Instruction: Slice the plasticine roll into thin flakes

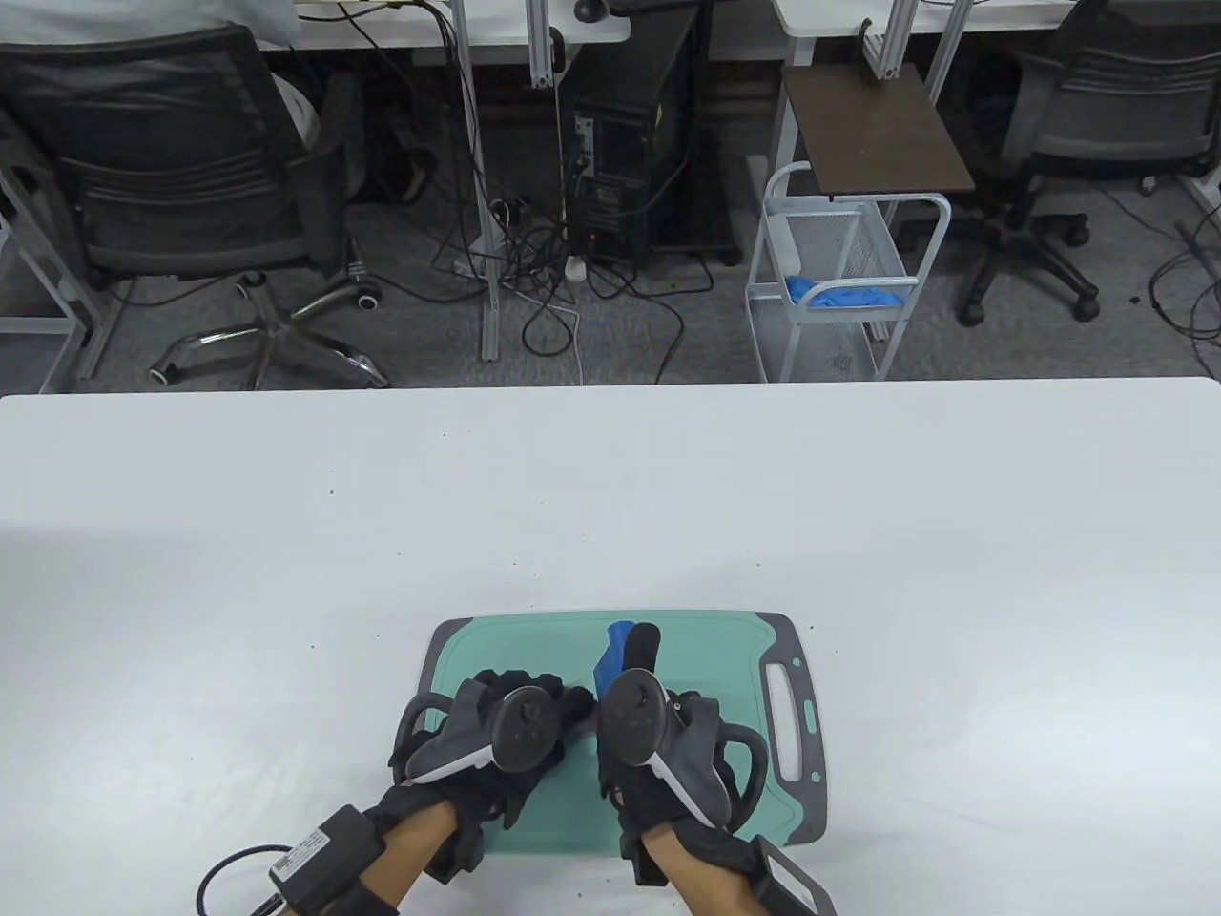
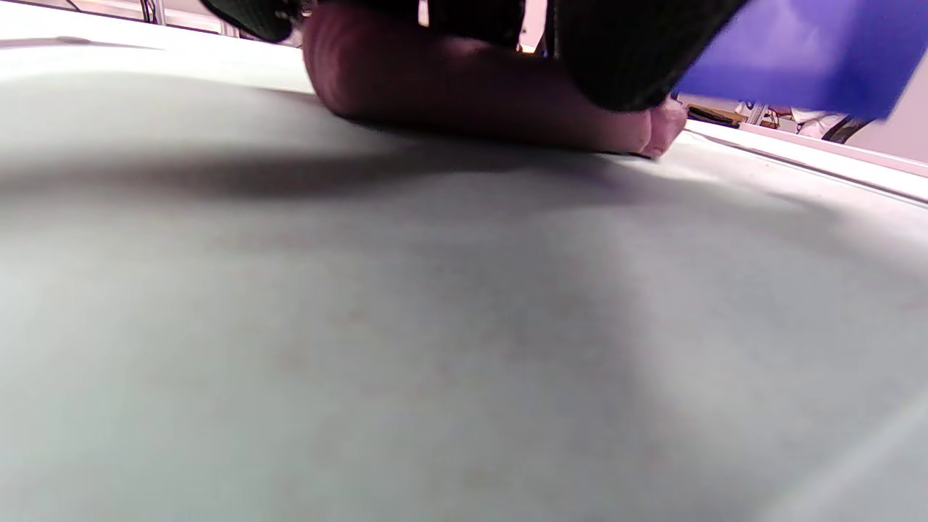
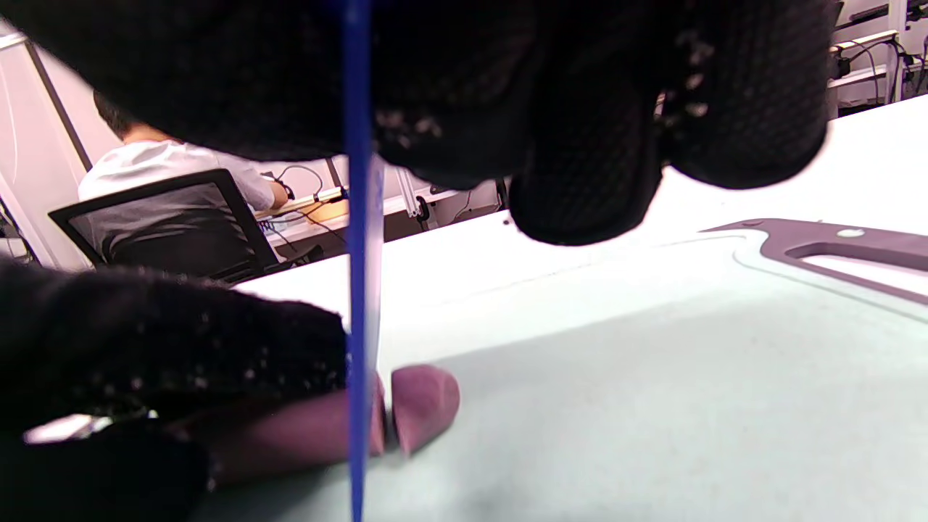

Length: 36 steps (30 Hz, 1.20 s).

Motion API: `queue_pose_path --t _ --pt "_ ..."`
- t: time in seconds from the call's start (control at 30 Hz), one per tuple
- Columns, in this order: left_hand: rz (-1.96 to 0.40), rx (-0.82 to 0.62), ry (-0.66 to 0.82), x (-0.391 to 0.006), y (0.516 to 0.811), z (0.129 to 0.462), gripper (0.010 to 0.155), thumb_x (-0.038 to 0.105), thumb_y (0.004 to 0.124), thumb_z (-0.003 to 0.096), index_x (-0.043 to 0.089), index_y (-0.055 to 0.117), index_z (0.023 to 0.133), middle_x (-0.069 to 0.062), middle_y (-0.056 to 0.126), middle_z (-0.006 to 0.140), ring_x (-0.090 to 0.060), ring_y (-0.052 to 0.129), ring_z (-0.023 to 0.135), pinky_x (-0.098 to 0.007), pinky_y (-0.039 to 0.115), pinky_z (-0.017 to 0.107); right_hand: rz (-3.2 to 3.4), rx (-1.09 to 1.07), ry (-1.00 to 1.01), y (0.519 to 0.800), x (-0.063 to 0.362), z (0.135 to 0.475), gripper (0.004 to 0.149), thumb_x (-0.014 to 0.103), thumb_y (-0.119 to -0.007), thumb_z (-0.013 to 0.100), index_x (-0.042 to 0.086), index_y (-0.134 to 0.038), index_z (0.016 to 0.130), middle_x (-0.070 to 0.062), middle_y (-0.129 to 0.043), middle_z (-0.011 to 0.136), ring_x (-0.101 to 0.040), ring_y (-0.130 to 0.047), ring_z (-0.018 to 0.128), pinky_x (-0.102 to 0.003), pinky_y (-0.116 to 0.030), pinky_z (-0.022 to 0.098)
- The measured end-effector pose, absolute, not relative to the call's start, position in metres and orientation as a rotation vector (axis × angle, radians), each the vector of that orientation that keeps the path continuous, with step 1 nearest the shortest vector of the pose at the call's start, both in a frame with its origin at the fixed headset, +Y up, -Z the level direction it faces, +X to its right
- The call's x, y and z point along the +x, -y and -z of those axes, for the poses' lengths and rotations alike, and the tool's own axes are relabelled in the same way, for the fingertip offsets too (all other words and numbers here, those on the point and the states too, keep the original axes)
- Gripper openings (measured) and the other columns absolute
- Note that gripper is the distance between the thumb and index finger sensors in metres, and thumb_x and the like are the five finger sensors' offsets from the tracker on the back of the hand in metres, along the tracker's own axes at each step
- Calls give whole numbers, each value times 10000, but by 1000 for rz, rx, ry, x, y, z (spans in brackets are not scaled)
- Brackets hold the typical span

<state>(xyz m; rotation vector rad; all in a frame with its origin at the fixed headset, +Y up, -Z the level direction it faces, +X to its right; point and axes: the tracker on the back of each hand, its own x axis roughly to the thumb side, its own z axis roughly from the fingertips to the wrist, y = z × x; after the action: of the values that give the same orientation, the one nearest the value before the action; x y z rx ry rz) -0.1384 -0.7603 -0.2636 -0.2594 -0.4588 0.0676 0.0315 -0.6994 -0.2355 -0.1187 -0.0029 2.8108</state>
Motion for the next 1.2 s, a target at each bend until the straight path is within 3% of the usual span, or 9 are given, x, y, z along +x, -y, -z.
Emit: queue_pose_path --t 0.23,1.2 --pt "-79 -252 458 -140 759 264 616 500 737 407 464 550 993 135 668 1106 -267 698 1043 -548 561 789 -2810 -117 1 688 31 229 829 371 -855 434 133 -350 1047 -63 -950 414 -371 -979 504 -594 -810 416" --pt "-135 -277 440 -142 759 267 578 492 742 414 442 636 980 122 708 1093 -277 696 1048 -559 563 790 -2947 -115 19 698 2 222 826 379 -842 441 103 -349 1042 -57 -953 402 -362 -990 472 -590 -820 393"
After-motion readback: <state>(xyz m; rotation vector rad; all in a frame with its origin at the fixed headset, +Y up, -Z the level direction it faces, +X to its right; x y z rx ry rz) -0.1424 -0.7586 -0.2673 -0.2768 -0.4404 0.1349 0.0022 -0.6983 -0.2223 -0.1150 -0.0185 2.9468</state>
